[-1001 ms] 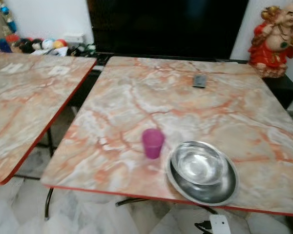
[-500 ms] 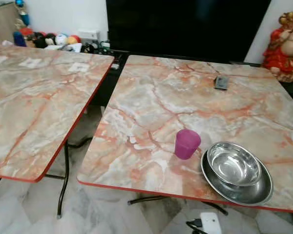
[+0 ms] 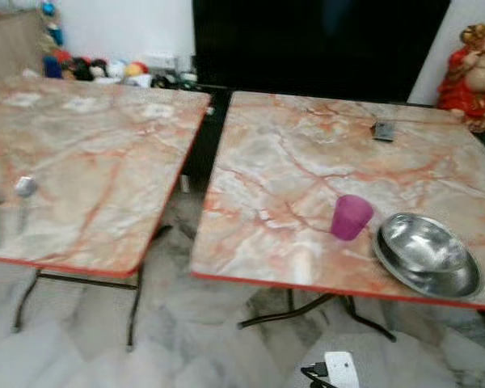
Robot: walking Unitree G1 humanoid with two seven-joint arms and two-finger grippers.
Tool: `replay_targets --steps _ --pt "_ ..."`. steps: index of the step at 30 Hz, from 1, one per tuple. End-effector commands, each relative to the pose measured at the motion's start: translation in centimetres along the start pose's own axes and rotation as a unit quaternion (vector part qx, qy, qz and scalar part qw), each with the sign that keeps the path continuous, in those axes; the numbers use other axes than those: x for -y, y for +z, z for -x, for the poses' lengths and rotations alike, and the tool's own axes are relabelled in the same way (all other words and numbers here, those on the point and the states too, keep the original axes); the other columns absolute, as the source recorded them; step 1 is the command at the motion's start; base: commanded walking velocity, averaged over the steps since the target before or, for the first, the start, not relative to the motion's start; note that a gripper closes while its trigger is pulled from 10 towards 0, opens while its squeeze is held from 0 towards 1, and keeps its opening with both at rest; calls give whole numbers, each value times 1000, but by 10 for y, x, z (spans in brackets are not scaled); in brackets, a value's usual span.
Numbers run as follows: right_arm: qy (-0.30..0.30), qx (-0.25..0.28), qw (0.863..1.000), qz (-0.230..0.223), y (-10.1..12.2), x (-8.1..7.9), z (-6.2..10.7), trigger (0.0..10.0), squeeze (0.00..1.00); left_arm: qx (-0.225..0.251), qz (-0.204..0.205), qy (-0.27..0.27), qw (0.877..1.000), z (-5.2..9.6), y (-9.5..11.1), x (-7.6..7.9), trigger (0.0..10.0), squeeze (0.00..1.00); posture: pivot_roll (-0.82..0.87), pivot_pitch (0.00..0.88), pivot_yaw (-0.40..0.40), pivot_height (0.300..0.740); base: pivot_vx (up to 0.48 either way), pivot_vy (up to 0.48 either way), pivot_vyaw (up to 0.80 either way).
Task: Setting the table
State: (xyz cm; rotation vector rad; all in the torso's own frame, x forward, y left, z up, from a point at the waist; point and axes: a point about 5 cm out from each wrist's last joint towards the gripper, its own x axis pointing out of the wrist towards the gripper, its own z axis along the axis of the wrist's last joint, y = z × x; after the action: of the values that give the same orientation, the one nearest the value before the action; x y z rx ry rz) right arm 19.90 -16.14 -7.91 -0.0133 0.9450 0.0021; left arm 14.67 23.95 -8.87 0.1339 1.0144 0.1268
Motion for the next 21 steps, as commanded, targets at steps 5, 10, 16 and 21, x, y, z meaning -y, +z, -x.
replay_targets --steps 5,10,16,21 --pt "-8 -8 1000 -6 -6 6 1 10000 0 -18 8 -10 1000 1 -10 8 10000 0 33 72 -11 740 -266 380 0" --pt "-10 -8 1000 -9 -6 7 1 10000 0 -13 8 -9 1000 1 -8 8 10000 0 33 72 -11 740 -106 214 0" --pt "-11 -8 1000 -10 -6 6 1 10000 0 -9 15 -8 1000 0 -4 8 10000 0 40 70 -11 740 0 0 0" --pt "-10 -7 1000 -11 -6 6 1 10000 0 -10 13 -8 1000 0 -5 7 10000 0 37 67 -7 740 0 0 0"
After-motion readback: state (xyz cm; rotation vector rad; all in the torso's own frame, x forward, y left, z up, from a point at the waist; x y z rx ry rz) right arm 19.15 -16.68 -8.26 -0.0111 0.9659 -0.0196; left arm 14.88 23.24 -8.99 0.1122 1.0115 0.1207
